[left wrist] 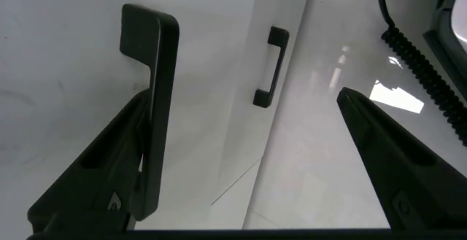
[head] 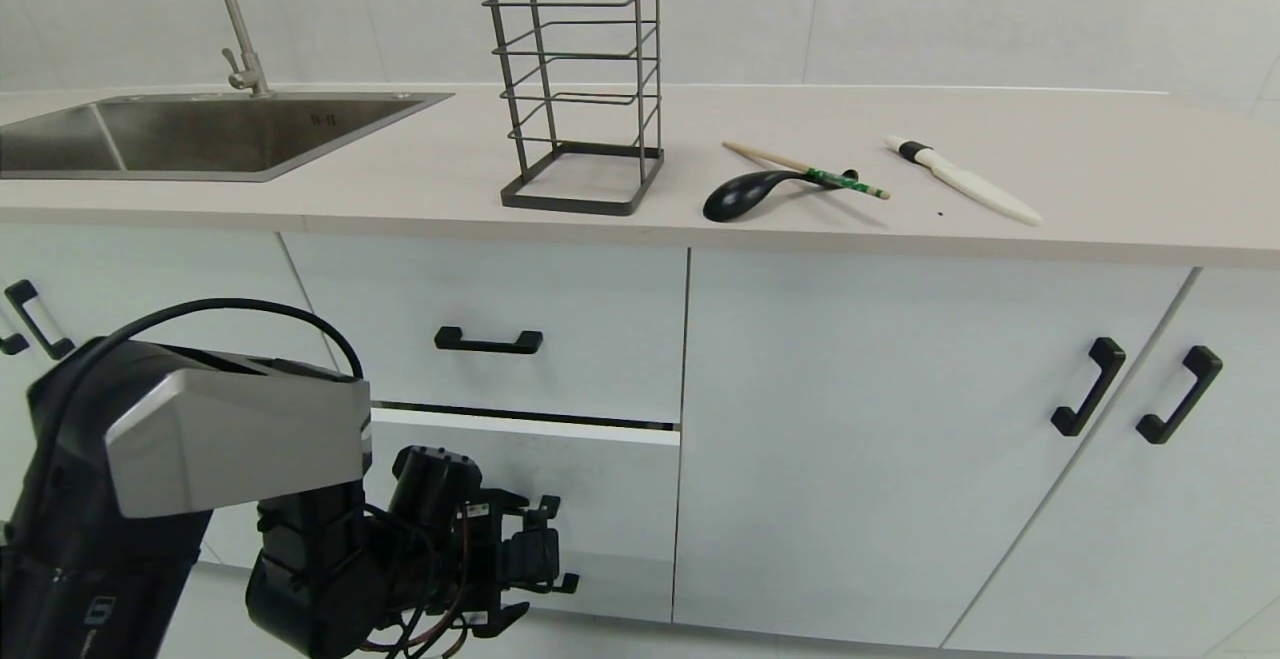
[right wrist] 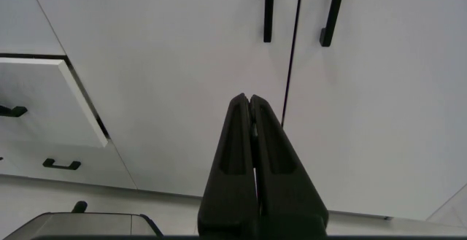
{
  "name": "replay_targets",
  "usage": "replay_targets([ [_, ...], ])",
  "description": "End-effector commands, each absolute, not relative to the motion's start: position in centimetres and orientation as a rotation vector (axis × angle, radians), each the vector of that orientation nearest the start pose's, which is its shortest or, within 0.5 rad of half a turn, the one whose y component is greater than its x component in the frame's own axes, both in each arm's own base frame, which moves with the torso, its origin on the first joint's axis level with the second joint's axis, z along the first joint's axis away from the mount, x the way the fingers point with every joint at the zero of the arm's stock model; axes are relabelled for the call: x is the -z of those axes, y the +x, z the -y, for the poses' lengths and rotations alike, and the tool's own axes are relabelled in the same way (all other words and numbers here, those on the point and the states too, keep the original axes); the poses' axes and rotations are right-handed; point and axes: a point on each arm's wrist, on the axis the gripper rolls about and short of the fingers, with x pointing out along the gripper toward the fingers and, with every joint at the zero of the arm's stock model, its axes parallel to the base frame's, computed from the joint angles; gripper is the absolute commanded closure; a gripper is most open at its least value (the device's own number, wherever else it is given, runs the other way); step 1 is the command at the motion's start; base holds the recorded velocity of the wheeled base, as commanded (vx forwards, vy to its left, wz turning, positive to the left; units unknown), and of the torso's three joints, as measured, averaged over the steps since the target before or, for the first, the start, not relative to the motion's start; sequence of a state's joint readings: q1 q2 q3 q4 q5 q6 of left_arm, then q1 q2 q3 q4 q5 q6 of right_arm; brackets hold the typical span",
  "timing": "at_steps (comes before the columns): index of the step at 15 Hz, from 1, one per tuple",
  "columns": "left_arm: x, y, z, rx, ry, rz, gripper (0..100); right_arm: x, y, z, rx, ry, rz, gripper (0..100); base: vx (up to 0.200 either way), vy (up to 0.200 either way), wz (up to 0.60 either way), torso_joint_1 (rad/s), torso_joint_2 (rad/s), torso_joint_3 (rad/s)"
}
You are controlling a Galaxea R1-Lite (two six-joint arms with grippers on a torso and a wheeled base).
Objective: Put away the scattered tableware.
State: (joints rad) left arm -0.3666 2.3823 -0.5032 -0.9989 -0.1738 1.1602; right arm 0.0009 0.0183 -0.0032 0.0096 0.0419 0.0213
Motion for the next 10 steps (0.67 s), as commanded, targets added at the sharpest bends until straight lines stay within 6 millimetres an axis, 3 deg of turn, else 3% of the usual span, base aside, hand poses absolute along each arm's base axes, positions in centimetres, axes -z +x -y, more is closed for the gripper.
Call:
replay_targets([
  [1,6.0,27.6,11.1,0.968,1.138,-0.497,0,-7.6,-2.2,-0.1,-0.044,0.022,-0.027,100,0.0,0.0,0.0,0.0,0.0,0.0],
  [6,4.2,25.4,10.2,0.956,1.136,-0.476,0,-7.6,-2.2,-0.1,-0.044,0.022,-0.028,100,0.0,0.0,0.0,0.0,0.0,0.0],
  [10,-0.7,22.1,9.1,0.906,1.138,-0.379,0,-7.6,-2.2,-0.1,-0.044,0.022,-0.028,100,0.0,0.0,0.0,0.0,0.0,0.0],
])
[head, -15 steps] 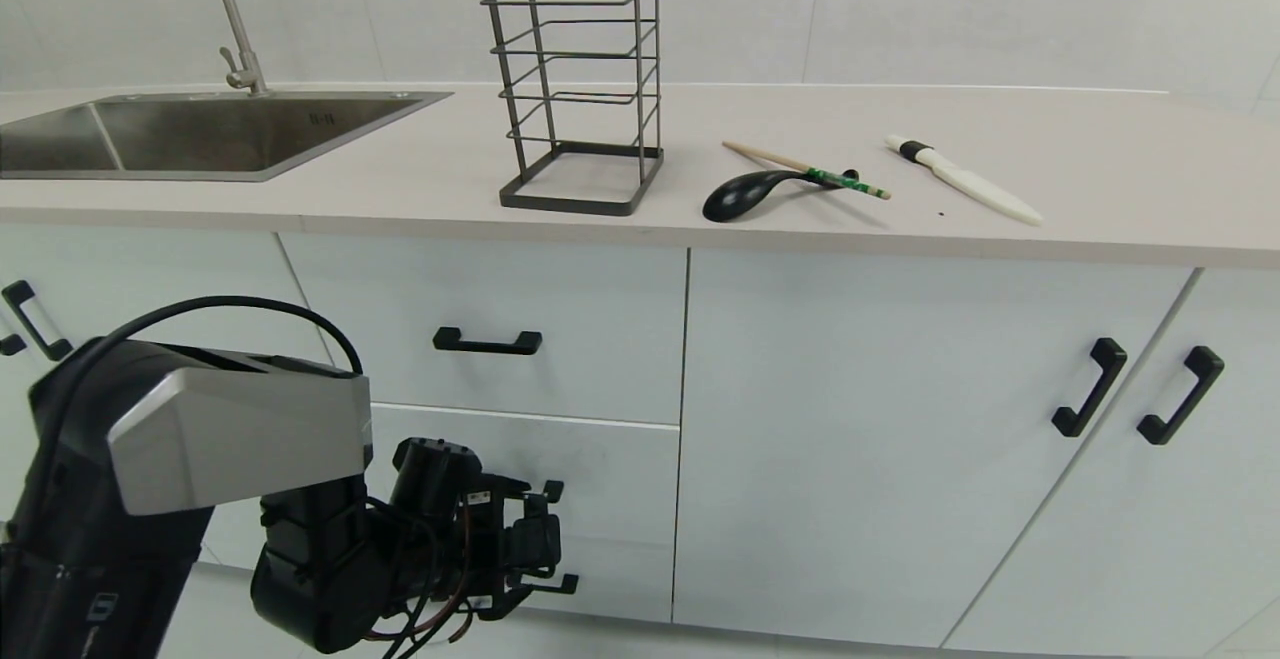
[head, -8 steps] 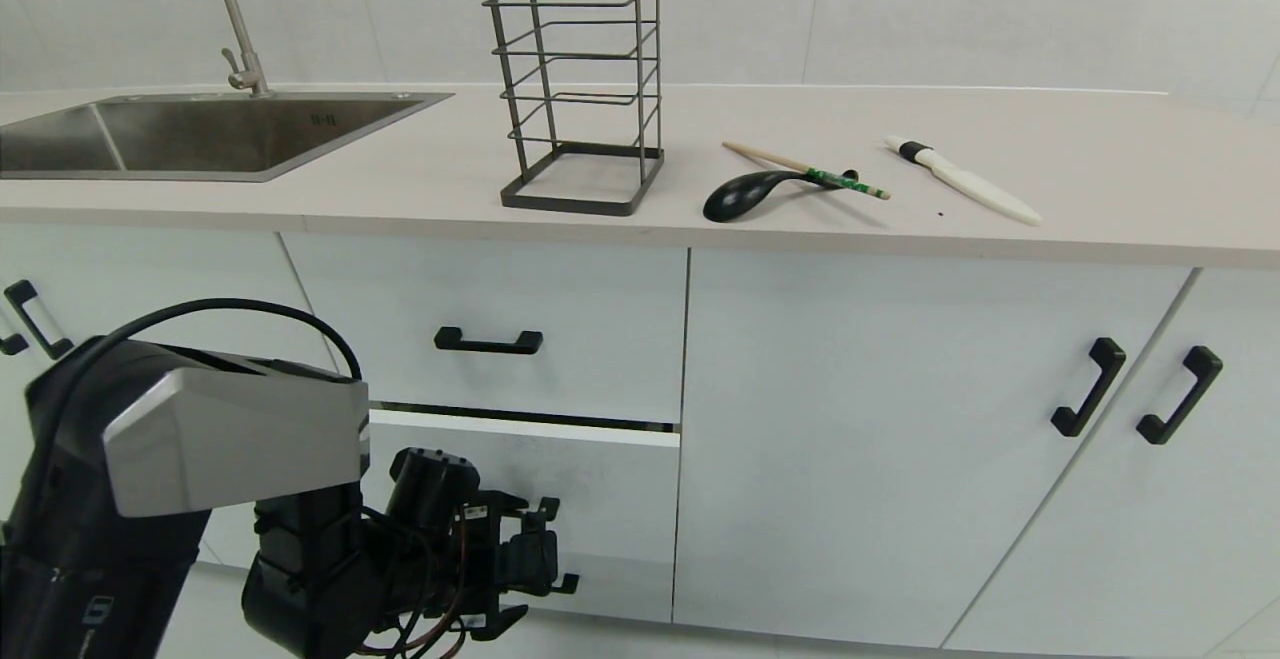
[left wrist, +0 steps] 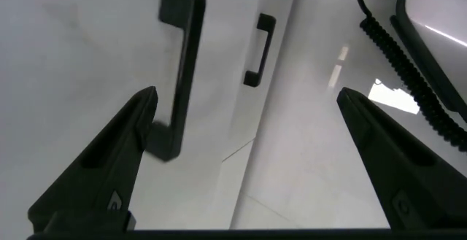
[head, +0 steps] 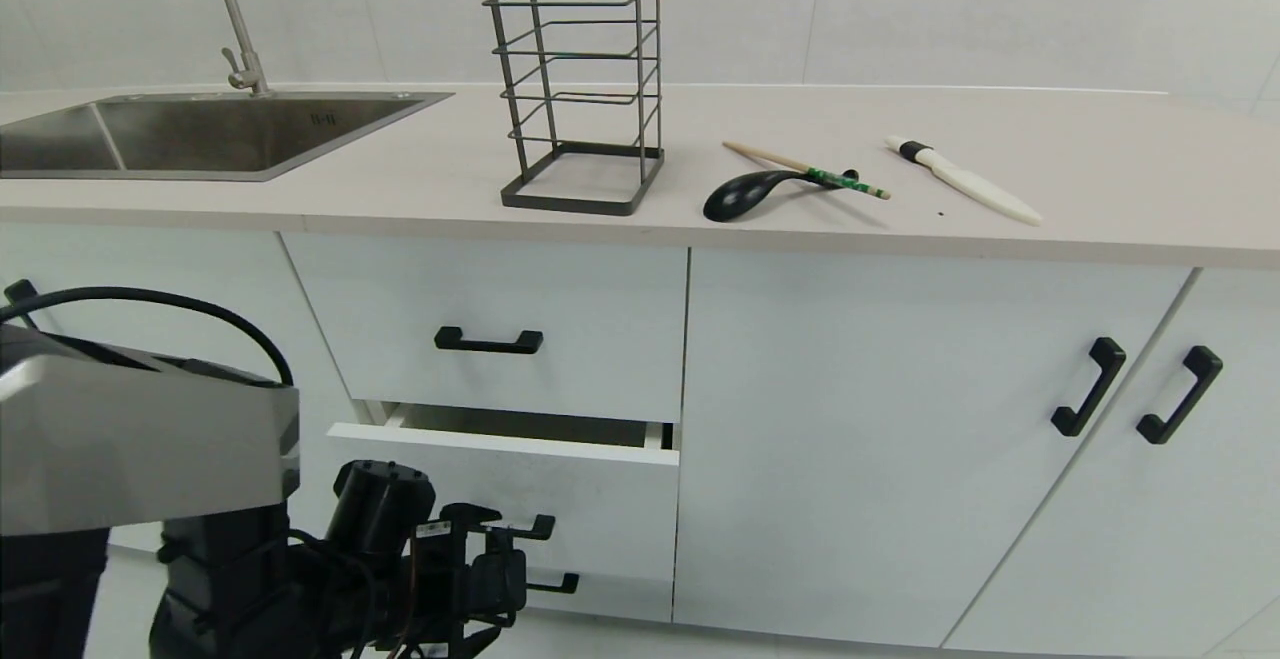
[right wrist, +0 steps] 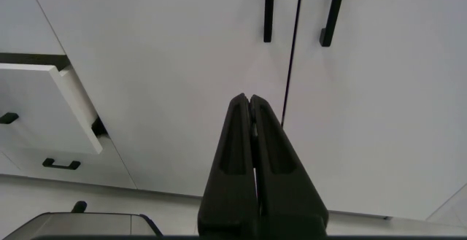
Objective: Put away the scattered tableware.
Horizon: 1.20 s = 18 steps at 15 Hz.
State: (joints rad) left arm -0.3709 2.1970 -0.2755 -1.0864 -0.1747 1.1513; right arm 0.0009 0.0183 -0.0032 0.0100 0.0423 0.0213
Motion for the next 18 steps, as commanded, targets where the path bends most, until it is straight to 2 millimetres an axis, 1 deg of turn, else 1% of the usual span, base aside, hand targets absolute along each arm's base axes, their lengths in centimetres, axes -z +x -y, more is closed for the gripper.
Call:
replay_targets([
  [1,-1.5,21.3,9.0,0.902,1.138,-0.357,0,-7.6,-2.2,-0.1,-0.044,0.022,-0.028,100,0.0,0.0,0.0,0.0,0.0,0.0],
  [2,-3.4,20.4,8.8,0.875,1.134,-0.294,0,-7.6,-2.2,-0.1,-0.044,0.022,-0.028,100,0.0,0.0,0.0,0.0,0.0,0.0],
  [3,-4.7,20.5,8.9,0.844,1.121,-0.246,0,-7.6,-2.2,-0.1,-0.044,0.022,-0.028,100,0.0,0.0,0.0,0.0,0.0,0.0],
  [4,-5.7,21.0,9.1,0.817,1.11,-0.207,0,-7.6,-2.2,-0.1,-0.044,0.022,-0.027,100,0.0,0.0,0.0,0.0,0.0,0.0],
  [6,-6.8,23.3,10.0,0.775,1.103,-0.136,0,-7.6,-2.2,-0.1,-0.044,0.022,-0.028,100,0.0,0.0,0.0,0.0,0.0,0.0],
  [10,-4.5,26.9,11.6,0.798,1.1,-0.165,0,-7.6,-2.2,-0.1,-0.044,0.022,-0.027,100,0.0,0.0,0.0,0.0,0.0,0.0],
  [11,-3.7,27.4,11.7,0.808,1.1,-0.184,0,-7.6,-2.2,-0.1,-0.044,0.022,-0.027,100,0.0,0.0,0.0,0.0,0.0,0.0],
  [13,-2.7,27.6,11.8,0.821,1.099,-0.209,0,-7.6,-2.2,-0.1,-0.044,0.022,-0.028,100,0.0,0.0,0.0,0.0,0.0,0.0],
  [17,-1.9,28.0,11.9,0.826,1.099,-0.225,0,-7.6,-2.2,-0.1,-0.044,0.022,-0.028,100,0.0,0.0,0.0,0.0,0.0,0.0],
  [18,-1.3,27.9,11.9,0.839,1.098,-0.244,0,-7.6,-2.2,-0.1,-0.044,0.022,-0.028,100,0.0,0.0,0.0,0.0,0.0,0.0],
])
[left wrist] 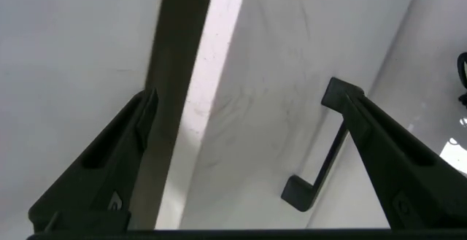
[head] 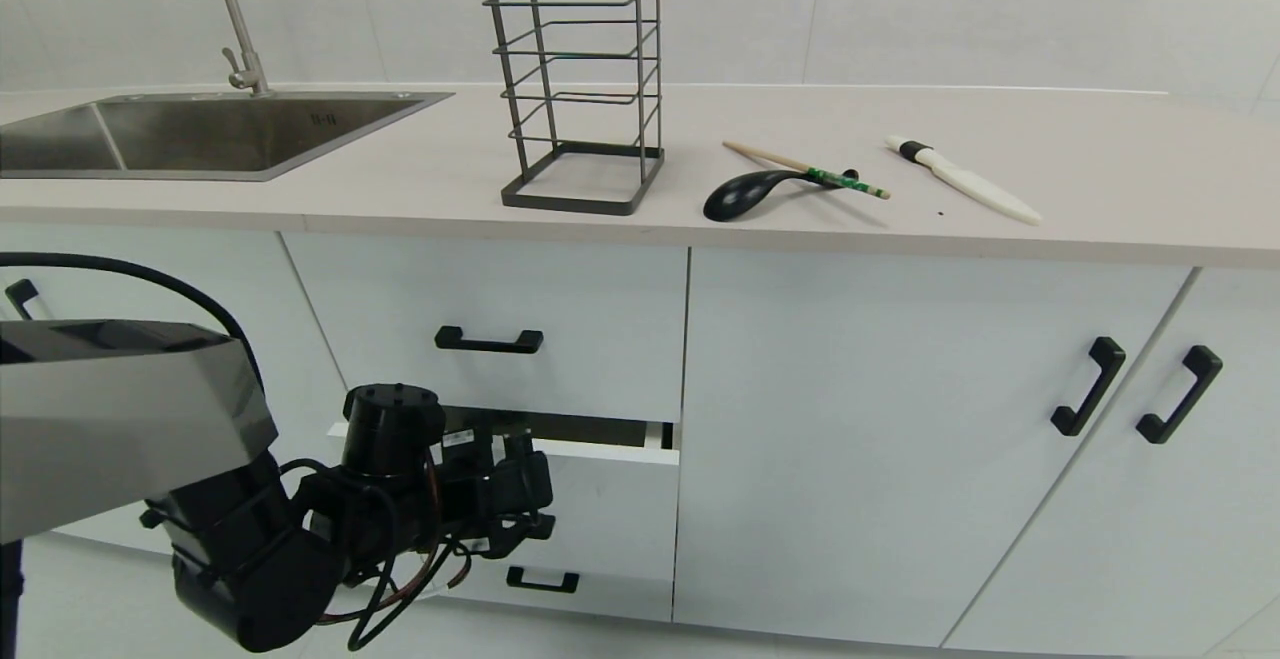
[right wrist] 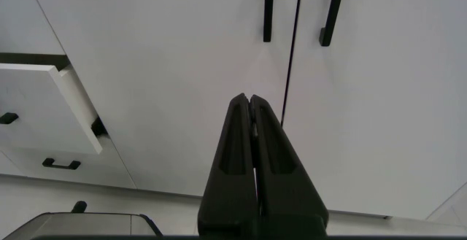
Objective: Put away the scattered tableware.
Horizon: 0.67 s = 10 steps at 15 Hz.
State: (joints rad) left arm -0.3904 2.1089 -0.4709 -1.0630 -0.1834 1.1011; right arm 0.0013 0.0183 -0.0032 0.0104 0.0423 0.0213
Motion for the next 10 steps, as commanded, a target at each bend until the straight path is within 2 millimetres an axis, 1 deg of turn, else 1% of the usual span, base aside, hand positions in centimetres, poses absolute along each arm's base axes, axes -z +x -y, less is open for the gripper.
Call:
replay_targets([
  [1,-0.9,27.6,11.9,0.852,1.1,-0.258,0,-7.6,-2.2,-0.1,-0.044,0.022,-0.028,100,0.0,0.0,0.0,0.0,0.0,0.0],
  [5,-1.0,26.0,11.6,0.878,1.102,-0.284,0,-7.6,-2.2,-0.1,-0.044,0.022,-0.027,100,0.0,0.0,0.0,0.0,0.0,0.0],
  [6,-1.2,25.0,11.2,0.889,1.103,-0.3,0,-7.6,-2.2,-0.1,-0.044,0.022,-0.028,100,0.0,0.0,0.0,0.0,0.0,0.0],
  [8,-1.8,22.3,10.7,0.925,1.11,-0.316,0,-7.6,-2.2,-0.1,-0.044,0.022,-0.027,100,0.0,0.0,0.0,0.0,0.0,0.0],
  [9,-2.0,21.5,10.6,0.933,1.113,-0.315,0,-7.6,-2.2,-0.1,-0.044,0.022,-0.027,100,0.0,0.0,0.0,0.0,0.0,0.0],
  [10,-2.5,20.2,10.5,0.95,1.118,-0.306,0,-7.6,-2.2,-0.1,-0.044,0.022,-0.028,100,0.0,0.0,0.0,0.0,0.0,0.0],
])
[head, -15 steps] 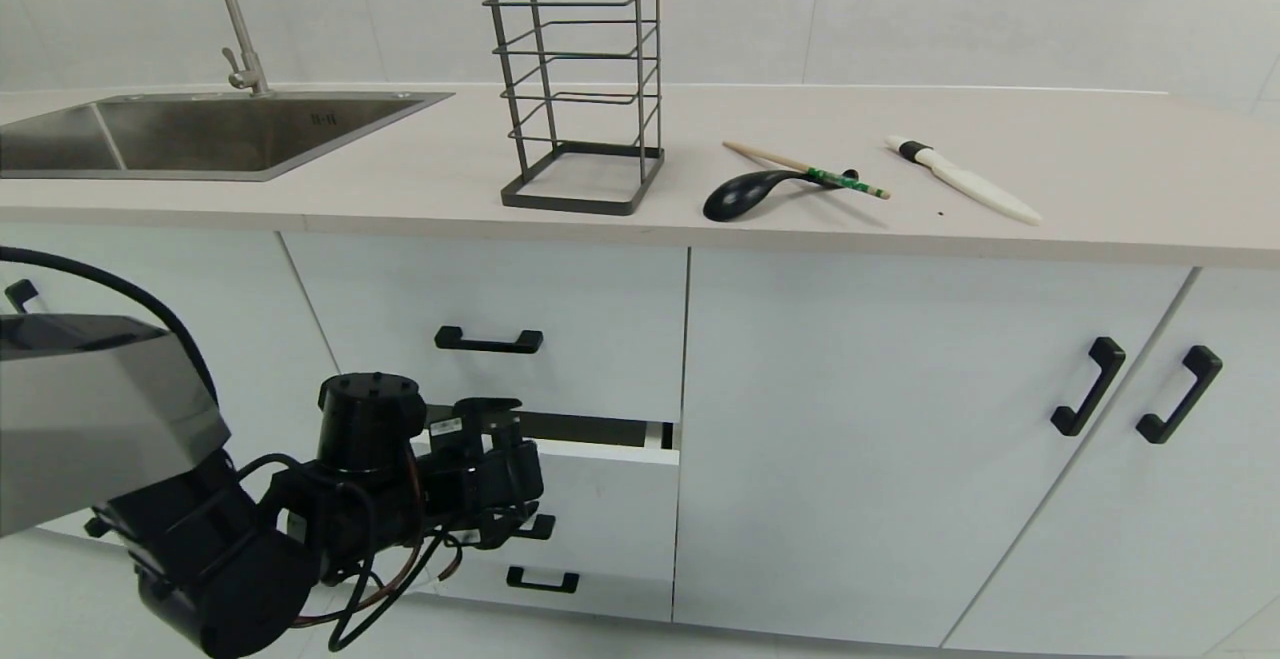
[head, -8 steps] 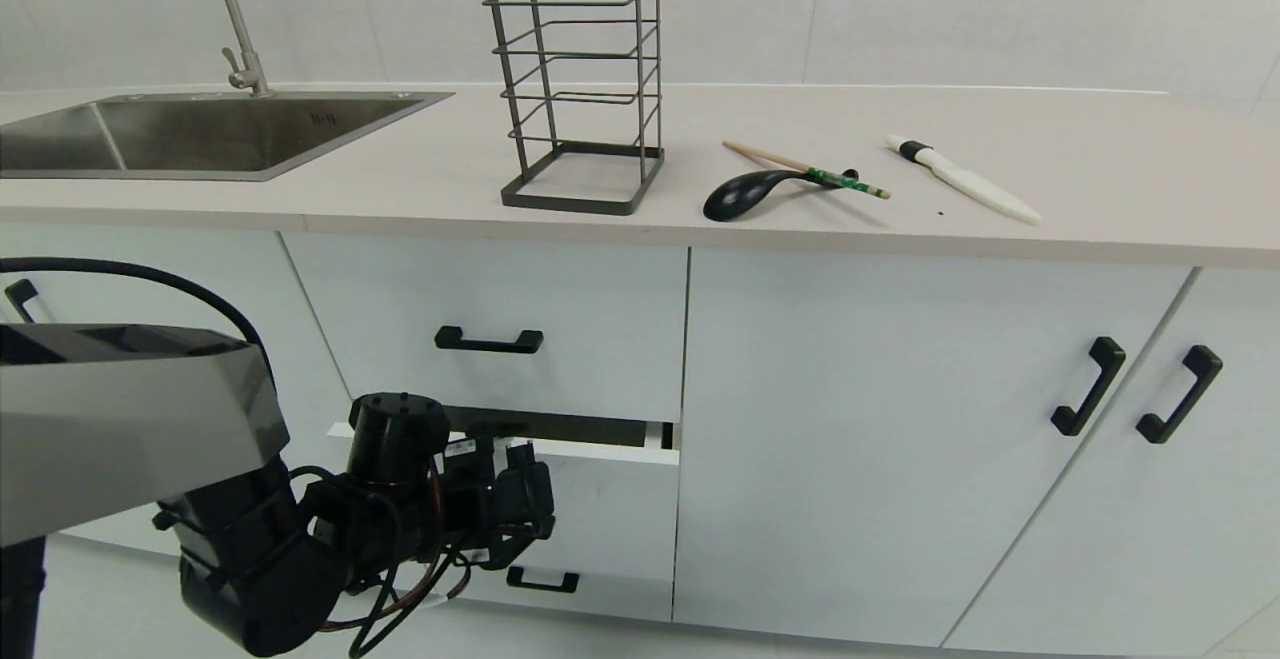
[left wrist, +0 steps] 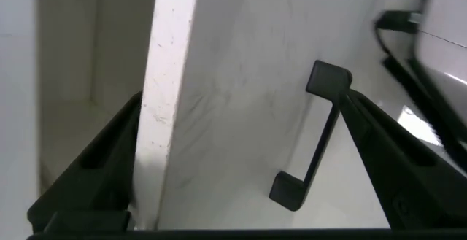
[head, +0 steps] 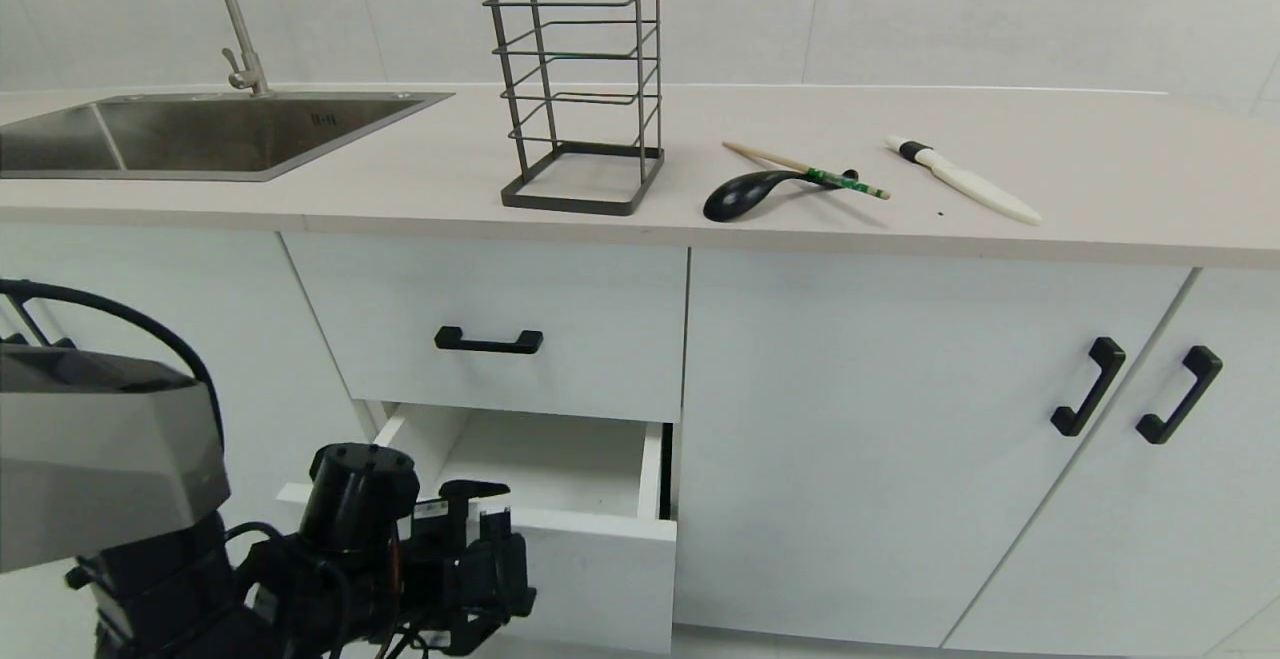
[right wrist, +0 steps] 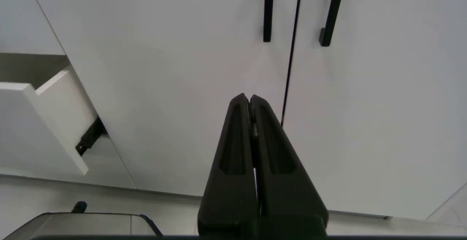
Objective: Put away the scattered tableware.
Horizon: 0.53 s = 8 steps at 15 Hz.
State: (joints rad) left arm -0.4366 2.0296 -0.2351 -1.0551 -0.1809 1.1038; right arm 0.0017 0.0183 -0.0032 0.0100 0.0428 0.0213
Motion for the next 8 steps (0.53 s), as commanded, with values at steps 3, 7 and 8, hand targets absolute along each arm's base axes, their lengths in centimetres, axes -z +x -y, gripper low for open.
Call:
replay_targets([
  [3,-3.0,17.7,10.0,0.986,1.129,-0.313,0,-7.6,-2.2,-0.1,-0.044,0.022,-0.027,100,0.0,0.0,0.0,0.0,0.0,0.0],
  [7,-3.0,17.7,10.0,0.988,1.128,-0.311,0,-7.6,-2.2,-0.1,-0.044,0.022,-0.027,100,0.0,0.0,0.0,0.0,0.0,0.0],
  [8,-3.0,17.7,10.0,0.987,1.128,-0.309,0,-7.6,-2.2,-0.1,-0.044,0.022,-0.028,100,0.0,0.0,0.0,0.0,0.0,0.0],
])
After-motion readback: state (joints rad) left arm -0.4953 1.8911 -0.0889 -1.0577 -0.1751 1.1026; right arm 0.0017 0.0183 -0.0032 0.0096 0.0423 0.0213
